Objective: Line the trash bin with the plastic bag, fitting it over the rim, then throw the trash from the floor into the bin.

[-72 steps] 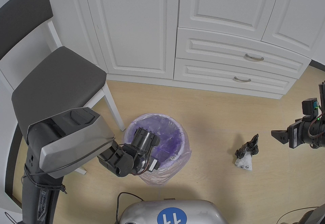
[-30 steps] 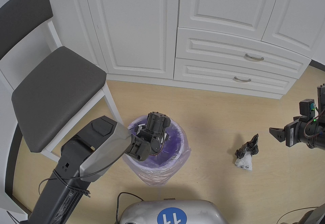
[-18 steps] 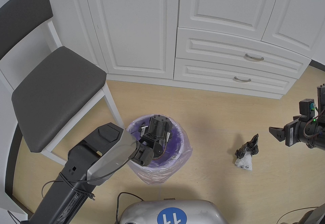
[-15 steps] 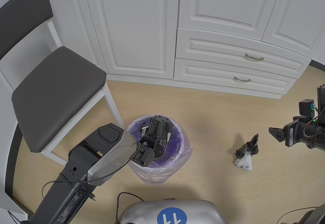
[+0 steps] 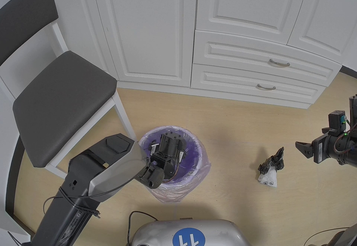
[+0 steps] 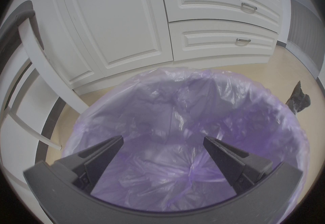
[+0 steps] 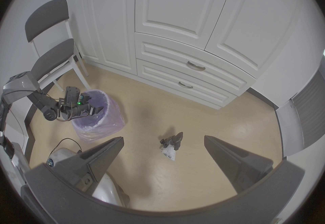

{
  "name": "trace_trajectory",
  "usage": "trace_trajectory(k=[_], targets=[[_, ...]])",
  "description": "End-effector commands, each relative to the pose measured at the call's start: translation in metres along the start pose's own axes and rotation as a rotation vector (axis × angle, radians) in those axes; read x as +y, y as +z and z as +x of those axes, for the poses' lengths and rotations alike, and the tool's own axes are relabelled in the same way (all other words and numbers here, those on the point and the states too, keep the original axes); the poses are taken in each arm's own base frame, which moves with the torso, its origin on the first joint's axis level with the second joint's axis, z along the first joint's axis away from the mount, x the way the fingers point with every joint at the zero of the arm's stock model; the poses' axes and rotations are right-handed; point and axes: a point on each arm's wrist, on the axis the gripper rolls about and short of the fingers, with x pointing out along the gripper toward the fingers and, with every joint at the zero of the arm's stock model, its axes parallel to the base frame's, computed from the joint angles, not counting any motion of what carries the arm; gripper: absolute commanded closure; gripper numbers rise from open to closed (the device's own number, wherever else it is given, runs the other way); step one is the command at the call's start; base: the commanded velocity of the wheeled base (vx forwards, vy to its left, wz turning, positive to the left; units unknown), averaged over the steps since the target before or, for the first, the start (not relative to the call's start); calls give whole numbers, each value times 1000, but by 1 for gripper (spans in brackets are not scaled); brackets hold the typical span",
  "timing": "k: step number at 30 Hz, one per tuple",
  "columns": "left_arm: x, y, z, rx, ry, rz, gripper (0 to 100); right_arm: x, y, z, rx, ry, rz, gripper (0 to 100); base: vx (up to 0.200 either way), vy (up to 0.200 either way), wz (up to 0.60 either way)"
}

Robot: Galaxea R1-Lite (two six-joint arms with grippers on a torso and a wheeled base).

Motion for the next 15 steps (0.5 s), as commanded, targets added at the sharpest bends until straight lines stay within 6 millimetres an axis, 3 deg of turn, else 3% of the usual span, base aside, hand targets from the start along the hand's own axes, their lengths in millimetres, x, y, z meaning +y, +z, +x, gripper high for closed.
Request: trace_trajectory(k=[1,9,13,15], targets=[[16,18,-41,-32,-12,-11,0,-1,-1,-2,-45,-3,7,0,0,0,0],[20,31,-89,-37,-52,16,0,-1,-1,-4,-100,-8,-1,0,0,0,0],[22,24,-100,-10,-63,37,0,-2,0,-8,-113,-7,2,0,0,0,0],[24,10,-104,22,-65,48,0,-3,0,-12,-122,-7,4,0,0,0,0]])
